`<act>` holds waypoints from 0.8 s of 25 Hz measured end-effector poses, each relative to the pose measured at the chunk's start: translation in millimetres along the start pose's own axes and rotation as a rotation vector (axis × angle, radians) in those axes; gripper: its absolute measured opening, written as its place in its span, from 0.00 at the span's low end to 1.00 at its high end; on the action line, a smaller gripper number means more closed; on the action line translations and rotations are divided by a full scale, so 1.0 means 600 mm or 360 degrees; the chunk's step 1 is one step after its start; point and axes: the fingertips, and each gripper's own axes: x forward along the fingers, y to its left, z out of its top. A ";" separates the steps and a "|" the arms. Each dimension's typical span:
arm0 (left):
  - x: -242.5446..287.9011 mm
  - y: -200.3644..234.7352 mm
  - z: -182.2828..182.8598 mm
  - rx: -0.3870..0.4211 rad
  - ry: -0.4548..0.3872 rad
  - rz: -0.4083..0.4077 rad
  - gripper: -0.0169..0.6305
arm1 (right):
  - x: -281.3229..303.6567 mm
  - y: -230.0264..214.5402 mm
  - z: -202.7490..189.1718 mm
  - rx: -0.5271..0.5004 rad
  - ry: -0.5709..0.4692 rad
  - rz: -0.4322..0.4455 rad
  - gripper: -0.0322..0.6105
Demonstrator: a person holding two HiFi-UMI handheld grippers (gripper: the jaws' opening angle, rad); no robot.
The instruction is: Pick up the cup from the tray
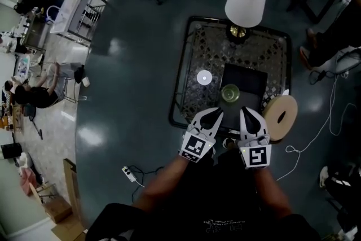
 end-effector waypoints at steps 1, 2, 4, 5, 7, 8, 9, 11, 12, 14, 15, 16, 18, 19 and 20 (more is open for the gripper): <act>0.006 0.002 -0.004 -0.0006 0.0008 0.0012 0.06 | 0.002 -0.003 -0.003 -0.0004 0.0006 0.0013 0.06; 0.012 0.003 -0.008 -0.0003 0.0018 0.0026 0.08 | 0.003 -0.008 -0.007 -0.0004 0.0011 0.0022 0.06; 0.024 0.005 -0.017 0.0071 0.0051 0.0060 0.11 | 0.006 -0.020 -0.013 0.0002 0.0011 0.0029 0.06; 0.029 0.005 -0.022 0.0145 0.0074 0.0075 0.14 | 0.007 -0.025 -0.016 0.0006 0.0010 0.0031 0.06; 0.040 0.001 -0.030 0.0291 0.0120 0.0092 0.27 | 0.008 -0.032 -0.022 0.0023 0.0018 0.0035 0.06; 0.046 0.000 -0.033 0.0334 0.0134 0.0097 0.33 | 0.009 -0.034 -0.025 0.0032 0.0025 0.0037 0.06; 0.052 0.000 -0.036 0.0353 0.0141 0.0104 0.37 | 0.009 -0.035 -0.028 0.0041 0.0032 0.0040 0.06; 0.066 0.004 -0.043 0.0340 0.0138 0.0125 0.44 | 0.011 -0.037 -0.034 0.0061 0.0040 0.0047 0.06; 0.074 0.007 -0.049 0.0317 0.0132 0.0133 0.50 | 0.013 -0.038 -0.038 0.0070 0.0039 0.0051 0.06; 0.092 0.013 -0.061 0.0248 0.0125 0.0134 0.60 | 0.016 -0.040 -0.041 0.0080 0.0036 0.0059 0.06; 0.101 0.018 -0.069 0.0208 0.0131 0.0133 0.63 | 0.017 -0.040 -0.042 0.0084 0.0037 0.0065 0.06; 0.111 0.023 -0.077 0.0168 0.0145 0.0134 0.65 | 0.018 -0.040 -0.043 0.0087 0.0040 0.0071 0.06; 0.130 0.033 -0.097 0.0103 0.0189 0.0138 0.66 | 0.020 -0.044 -0.046 0.0106 0.0052 0.0071 0.06; 0.138 0.037 -0.106 0.0090 0.0213 0.0139 0.66 | 0.020 -0.048 -0.048 0.0122 0.0057 0.0063 0.06; 0.146 0.040 -0.114 0.0090 0.0235 0.0137 0.66 | 0.020 -0.053 -0.050 0.0137 0.0059 0.0051 0.06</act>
